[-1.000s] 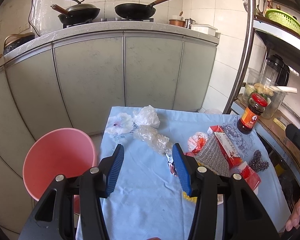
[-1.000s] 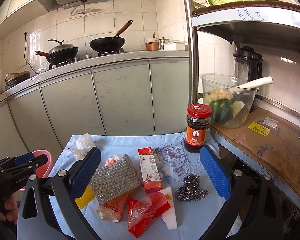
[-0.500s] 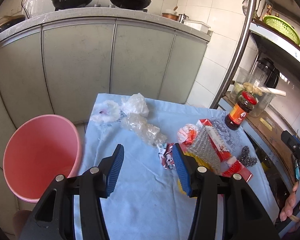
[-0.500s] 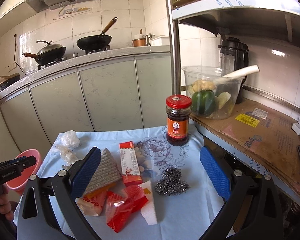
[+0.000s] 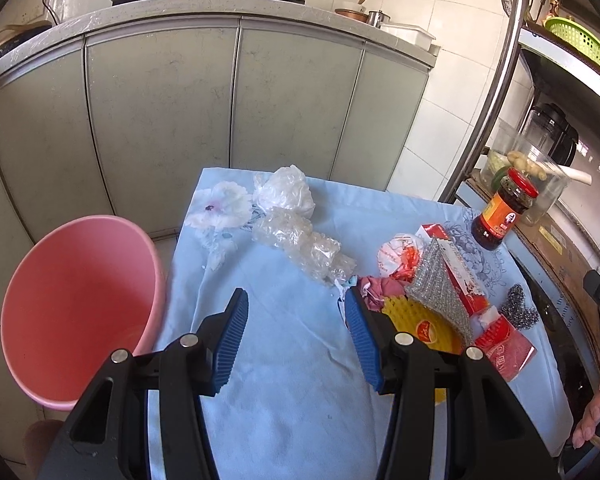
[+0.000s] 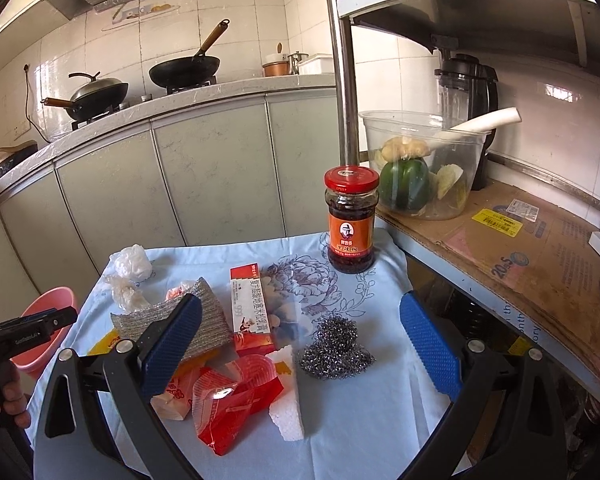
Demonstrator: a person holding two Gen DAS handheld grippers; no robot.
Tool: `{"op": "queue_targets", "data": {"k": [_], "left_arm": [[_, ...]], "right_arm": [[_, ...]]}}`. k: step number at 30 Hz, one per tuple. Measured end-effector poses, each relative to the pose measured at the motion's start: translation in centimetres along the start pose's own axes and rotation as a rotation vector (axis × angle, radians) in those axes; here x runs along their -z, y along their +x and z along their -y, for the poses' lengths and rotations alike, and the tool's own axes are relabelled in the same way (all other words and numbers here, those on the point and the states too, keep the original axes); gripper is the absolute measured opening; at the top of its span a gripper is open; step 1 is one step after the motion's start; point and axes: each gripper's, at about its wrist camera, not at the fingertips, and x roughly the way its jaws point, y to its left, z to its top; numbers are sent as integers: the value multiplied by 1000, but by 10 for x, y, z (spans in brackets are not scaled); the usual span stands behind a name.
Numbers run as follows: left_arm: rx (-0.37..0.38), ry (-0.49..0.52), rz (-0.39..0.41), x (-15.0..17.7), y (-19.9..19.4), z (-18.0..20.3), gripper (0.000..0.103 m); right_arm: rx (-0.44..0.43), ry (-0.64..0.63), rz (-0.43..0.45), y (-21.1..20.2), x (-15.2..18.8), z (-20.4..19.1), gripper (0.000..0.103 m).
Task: Collect trash
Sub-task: 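Move both tools toward the trash on the blue tablecloth, then grasp the bubble wrap with the left tool while the right tool grasps the ointment box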
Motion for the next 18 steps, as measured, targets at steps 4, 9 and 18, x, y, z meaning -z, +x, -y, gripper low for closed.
{"op": "queue_targets", "data": {"k": [4, 9, 18], "left_arm": [[4, 2, 2, -11, 11, -1, 49], [22, -19, -25, -27, 38, 0, 49], [24, -53, -109, -40, 94, 3, 38]], "right_arm": [[-24, -10, -22, 9, 1, -3, 97], [-52, -37, -66, 23, 2, -9, 82], [-124, -24, -150, 48, -6, -7, 78]]}}
